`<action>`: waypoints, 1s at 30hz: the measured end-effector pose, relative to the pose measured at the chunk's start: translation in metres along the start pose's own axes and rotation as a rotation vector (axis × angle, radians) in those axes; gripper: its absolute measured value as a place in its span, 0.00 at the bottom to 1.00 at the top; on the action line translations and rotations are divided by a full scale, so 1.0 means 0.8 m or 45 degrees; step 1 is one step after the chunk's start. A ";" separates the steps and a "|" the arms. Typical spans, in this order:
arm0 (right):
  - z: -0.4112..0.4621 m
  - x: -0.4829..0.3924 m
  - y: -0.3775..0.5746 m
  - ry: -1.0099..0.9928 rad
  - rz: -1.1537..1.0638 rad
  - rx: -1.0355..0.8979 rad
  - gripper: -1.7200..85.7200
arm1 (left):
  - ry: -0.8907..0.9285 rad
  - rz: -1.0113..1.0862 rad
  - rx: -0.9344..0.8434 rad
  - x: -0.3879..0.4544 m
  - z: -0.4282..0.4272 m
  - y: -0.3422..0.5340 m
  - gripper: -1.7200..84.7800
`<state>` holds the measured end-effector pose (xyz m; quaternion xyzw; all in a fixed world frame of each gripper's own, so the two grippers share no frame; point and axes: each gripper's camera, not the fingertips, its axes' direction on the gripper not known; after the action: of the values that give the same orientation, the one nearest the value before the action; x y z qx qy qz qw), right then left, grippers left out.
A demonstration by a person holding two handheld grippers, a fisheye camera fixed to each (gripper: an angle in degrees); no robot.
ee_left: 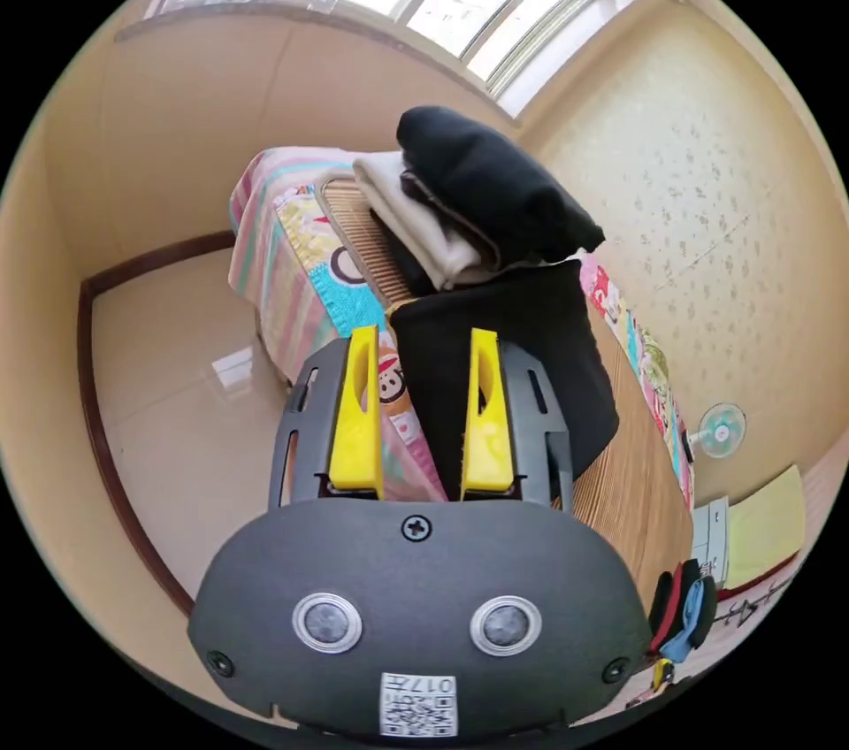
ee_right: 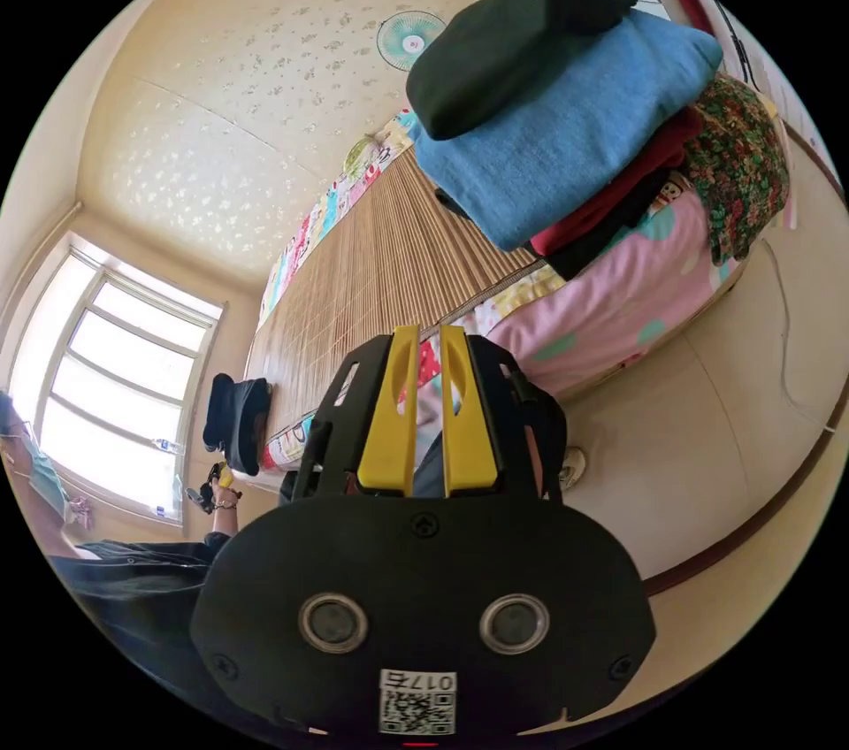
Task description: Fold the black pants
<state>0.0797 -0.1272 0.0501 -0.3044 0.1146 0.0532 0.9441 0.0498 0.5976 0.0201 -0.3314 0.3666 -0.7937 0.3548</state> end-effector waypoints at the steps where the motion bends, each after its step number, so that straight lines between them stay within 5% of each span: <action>1: 0.004 0.003 0.002 -0.011 -0.003 -0.001 0.04 | -0.029 0.008 -0.015 0.001 0.002 0.002 0.18; 10: 0.080 0.052 0.029 -0.225 -0.095 -0.080 0.03 | 0.377 -0.317 -0.092 -0.052 -0.001 0.026 0.13; 13: 0.103 0.072 0.044 -0.097 -0.137 -0.195 0.03 | 0.414 -0.165 -0.049 -0.012 -0.050 0.027 0.09; 17: 0.114 0.108 0.079 -0.003 -0.201 -0.241 0.03 | 0.775 0.069 0.004 0.089 -0.096 0.051 0.08; 21: 0.136 0.159 0.114 -0.092 -0.159 -0.264 0.03 | 1.004 0.369 -0.204 0.252 -0.086 0.123 0.08; 25: 0.139 0.199 0.142 -0.182 -0.119 -0.258 0.03 | 0.997 0.639 -0.389 0.372 -0.088 0.227 0.08; 30: 0.098 0.242 0.184 0.004 -0.174 -0.197 0.02 | 1.091 0.994 -0.577 0.444 -0.121 0.394 0.08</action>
<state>0.2565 0.0438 -0.0189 -0.3837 0.0907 -0.0031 0.9190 -0.1132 0.1937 -0.1928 0.1079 0.7299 -0.5703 0.3611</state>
